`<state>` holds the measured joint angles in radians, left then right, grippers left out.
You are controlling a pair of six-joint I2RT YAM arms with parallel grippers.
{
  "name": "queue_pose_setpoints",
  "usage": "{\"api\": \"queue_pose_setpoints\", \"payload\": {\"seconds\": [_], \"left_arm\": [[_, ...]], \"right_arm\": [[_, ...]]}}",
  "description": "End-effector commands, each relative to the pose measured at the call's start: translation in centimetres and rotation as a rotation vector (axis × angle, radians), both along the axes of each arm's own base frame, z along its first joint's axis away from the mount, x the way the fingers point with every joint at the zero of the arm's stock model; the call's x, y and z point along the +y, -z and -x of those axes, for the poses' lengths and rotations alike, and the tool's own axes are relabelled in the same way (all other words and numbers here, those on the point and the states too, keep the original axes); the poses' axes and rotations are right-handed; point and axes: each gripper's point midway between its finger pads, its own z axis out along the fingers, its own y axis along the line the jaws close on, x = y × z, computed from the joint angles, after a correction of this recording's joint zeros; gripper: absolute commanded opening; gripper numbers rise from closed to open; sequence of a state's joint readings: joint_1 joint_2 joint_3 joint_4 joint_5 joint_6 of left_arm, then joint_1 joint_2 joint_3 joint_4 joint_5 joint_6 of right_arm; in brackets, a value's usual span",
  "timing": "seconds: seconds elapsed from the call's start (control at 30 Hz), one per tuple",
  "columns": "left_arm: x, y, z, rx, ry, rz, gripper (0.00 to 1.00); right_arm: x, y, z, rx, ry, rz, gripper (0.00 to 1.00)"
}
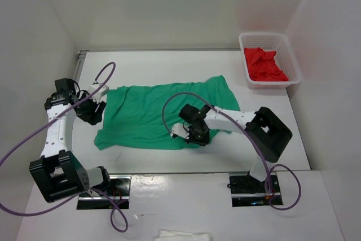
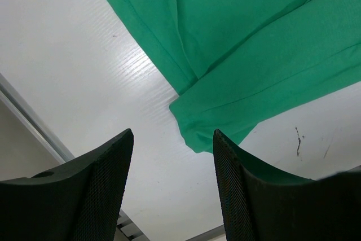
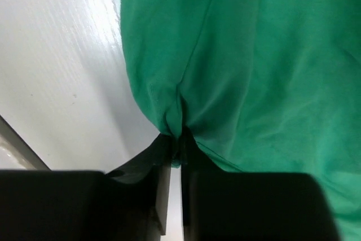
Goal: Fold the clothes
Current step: Flatten the tank top out
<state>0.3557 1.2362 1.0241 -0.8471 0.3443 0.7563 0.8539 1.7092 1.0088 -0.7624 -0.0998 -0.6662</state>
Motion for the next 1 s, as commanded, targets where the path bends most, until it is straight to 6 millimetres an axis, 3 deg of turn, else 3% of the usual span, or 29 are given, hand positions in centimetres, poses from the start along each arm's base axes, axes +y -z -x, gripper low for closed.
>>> {"api": "queue_pose_setpoints", "payload": {"seconds": [0.0, 0.13, 0.3, 0.43, 0.7, 0.97], "left_arm": [[-0.3, -0.2, 0.5, -0.008, 0.014, 0.003, 0.66], [-0.3, -0.1, 0.7, -0.002, 0.029, -0.002, 0.66], [-1.0, 0.7, 1.4, 0.039, 0.074, 0.002, 0.66], [-1.1, 1.1, 1.3, 0.054, 0.078, 0.017, 0.66], [-1.9, 1.5, 1.3, 0.097, 0.114, 0.059, 0.66], [-2.2, 1.4, 1.7, 0.092, 0.125, 0.063, 0.66]], "right_arm": [[-0.2, -1.7, -1.1, -0.065, 0.032, -0.028, 0.1], [-2.0, -5.9, -3.3, -0.208, 0.074, -0.085, 0.05], [-6.9, -8.5, -4.8, -0.29, 0.144, -0.067, 0.02], [-10.2, -10.1, -4.9, -0.347, 0.187, -0.067, 0.0], [-15.7, -11.7, -5.7, -0.471, 0.249, -0.026, 0.0], [-18.8, -11.0, -6.0, -0.463, 0.297, 0.026, 0.02]]}}
